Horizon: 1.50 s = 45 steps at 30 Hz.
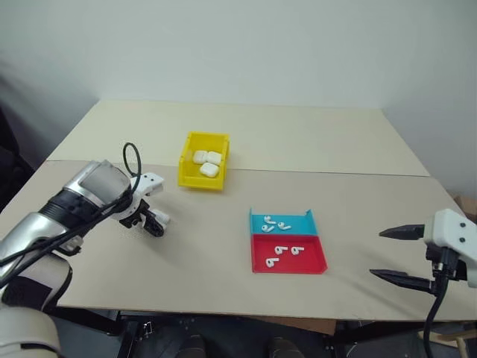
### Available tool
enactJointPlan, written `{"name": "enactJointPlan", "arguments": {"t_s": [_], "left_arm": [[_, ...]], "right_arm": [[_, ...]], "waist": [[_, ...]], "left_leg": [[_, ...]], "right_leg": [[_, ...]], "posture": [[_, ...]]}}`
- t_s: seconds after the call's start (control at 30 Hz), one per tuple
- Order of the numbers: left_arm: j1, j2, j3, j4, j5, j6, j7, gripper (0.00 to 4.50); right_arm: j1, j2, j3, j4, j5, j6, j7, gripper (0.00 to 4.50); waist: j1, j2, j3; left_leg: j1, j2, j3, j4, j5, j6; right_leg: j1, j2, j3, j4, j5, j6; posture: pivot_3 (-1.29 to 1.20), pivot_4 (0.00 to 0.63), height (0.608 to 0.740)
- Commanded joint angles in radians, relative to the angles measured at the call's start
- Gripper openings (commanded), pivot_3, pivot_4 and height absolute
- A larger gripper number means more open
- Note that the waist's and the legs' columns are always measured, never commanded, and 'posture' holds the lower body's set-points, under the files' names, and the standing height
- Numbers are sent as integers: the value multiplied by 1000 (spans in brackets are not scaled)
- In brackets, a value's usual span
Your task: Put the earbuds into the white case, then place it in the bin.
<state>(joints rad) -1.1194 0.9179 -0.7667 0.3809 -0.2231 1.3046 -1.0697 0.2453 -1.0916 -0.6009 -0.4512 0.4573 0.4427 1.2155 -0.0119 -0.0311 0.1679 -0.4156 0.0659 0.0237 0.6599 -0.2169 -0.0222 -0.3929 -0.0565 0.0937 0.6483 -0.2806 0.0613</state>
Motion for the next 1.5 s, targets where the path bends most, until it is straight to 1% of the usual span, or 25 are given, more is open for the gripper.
{"name": "enactJointPlan", "arguments": {"t_s": [0.03,0.13,0.27,0.3,0.37,0.47,0.57,0.63,0.7,0.83,0.93,0.97,1.03,1.07,1.1,1.13,1.17,1.23,1.27,1.37,1.43,1.5], "left_arm": [[-23,-12,11,23,42,-21,-15,4500],[-25,-35,24,49,64,-20,-13,4500],[-23,-36,21,41,81,-12,-27,4500],[-20,-33,19,33,85,-12,-33,4125],[-17,-27,15,24,92,-13,-46,3687],[-12,-26,21,31,102,-12,-49,2779],[-9,-20,35,19,105,-12,-49,2766],[-2,-1,65,-29,97,-18,-44,2766],[3,19,128,-93,70,-7,-40,2766],[71,85,330,-298,-30,-15,-59,2766],[195,105,534,-455,-115,-78,-49,2766],[268,99,625,-523,-147,-142,-52,2766],[377,94,740,-627,-207,-192,-63,2766],[461,56,818,-681,-225,-298,-56,2766],[541,-14,893,-724,-240,-403,-27,2766],[609,-74,943,-761,-248,-483,3,2766],[668,-130,976,-792,-263,-550,18,2766],[766,-288,1033,-819,-312,-736,23,2766],[806,-332,1038,-828,-317,-803,18,2766],[882,-418,1015,-815,-318,-954,-1,2766],[918,-455,995,-784,-319,-1047,-29,2766],[949,-463,970,-749,-303,-1132,-75,2766]], "right_arm": [[-6,-2,-24,-19,-3,6,-13,4470],[-2,-1,-19,-22,-14,2,-15,4470],[0,-3,-18,-27,-16,8,-16,4470],[0,-3,-18,-27,-17,9,-16,4500],[0,-6,-15,-26,-22,10,-20,4500],[-4,-8,-7,-24,-26,9,-23,4500],[-13,-9,0,-22,-27,8,-26,4500],[-16,-12,2,-16,-30,4,-24,4500],[-20,-21,-7,-12,-27,4,-13,4500],[-42,-62,-41,-18,2,21,31,4500],[-75,-105,-51,-29,21,31,71,4500],[-93,-126,-44,-32,29,33,85,4500],[-144,-167,-9,-39,38,28,100,4500],[-176,-194,20,-44,45,30,107,4500],[-211,-226,59,-49,52,35,108,4500],[-249,-255,102,-53,61,40,108,4500],[-292,-286,157,-59,60,38,108,4500],[-392,-333,284,-69,56,39,112,4500],[-445,-348,352,-73,42,37,119,4500],[-610,-349,546,-71,-16,49,160,4500],[-722,-315,669,-61,-72,70,192,4500],[-813,-269,777,-51,-144,79,213,4500]], "waist": [[0,0,0],[0,0,0],[0,0,0],[0,0,0],[0,0,0],[0,0,0],[0,0,0],[0,0,0],[-2,0,0],[-4,0,0],[-6,1,0],[-5,1,0],[-9,2,0],[-6,2,0],[-5,2,-1],[-3,5,-2],[-2,5,-2],[0,5,-3],[1,5,-2],[1,4,-2],[0,5,-3],[-1,5,-3]], "left_leg": [[0,0,0,0,0,0],[0,0,0,0,0,0],[1,0,0,0,0,0],[1,0,0,0,0,0],[1,0,0,0,0,0],[1,0,0,0,0,0],[0,0,0,0,0,0],[0,0,0,0,0,0],[0,0,0,0,0,0],[0,0,0,0,0,0],[0,0,0,0,0,0],[1,0,0,0,0,0],[1,0,0,0,0,0],[2,1,0,0,0,0],[2,1,0,1,0,0],[3,1,1,1,0,0],[5,1,2,1,0,0],[6,1,2,1,0,0],[6,1,3,1,0,0],[5,2,3,1,0,0],[6,1,3,1,0,0],[6,1,3,1,0,0]], "right_leg": [[0,0,0,0,0,0],[0,0,0,0,0,0],[1,0,0,1,0,0],[1,0,0,1,0,0],[1,0,0,1,0,0],[1,0,0,1,0,0],[1,0,0,1,0,0],[1,0,0,1,0,0],[0,0,0,1,0,0],[-1,-1,0,1,0,0],[0,-1,0,1,0,0],[0,-1,0,1,0,0],[0,-1,1,1,0,0],[1,-1,0,2,0,0],[1,-1,0,2,0,0],[1,-1,0,2,1,0],[4,-2,0,1,1,-1],[4,-2,0,0,1,-1],[4,-2,0,1,1,-1],[4,-2,0,0,2,-2],[4,-2,1,0,2,-2],[4,-2,1,0,2,-1]], "posture": [[0,150,740],[0,150,740],[0,150,740],[0,150,740],[0,150,740],[0,150,740],[0,150,740],[0,150,740],[0,150,740],[0,150,740],[0,150,740],[0,150,740],[0,150,740],[0,150,740],[0,150,740],[0,150,740],[0,150,740],[0,150,740],[0,150,740],[0,150,740],[0,150,740],[0,150,740]]}}
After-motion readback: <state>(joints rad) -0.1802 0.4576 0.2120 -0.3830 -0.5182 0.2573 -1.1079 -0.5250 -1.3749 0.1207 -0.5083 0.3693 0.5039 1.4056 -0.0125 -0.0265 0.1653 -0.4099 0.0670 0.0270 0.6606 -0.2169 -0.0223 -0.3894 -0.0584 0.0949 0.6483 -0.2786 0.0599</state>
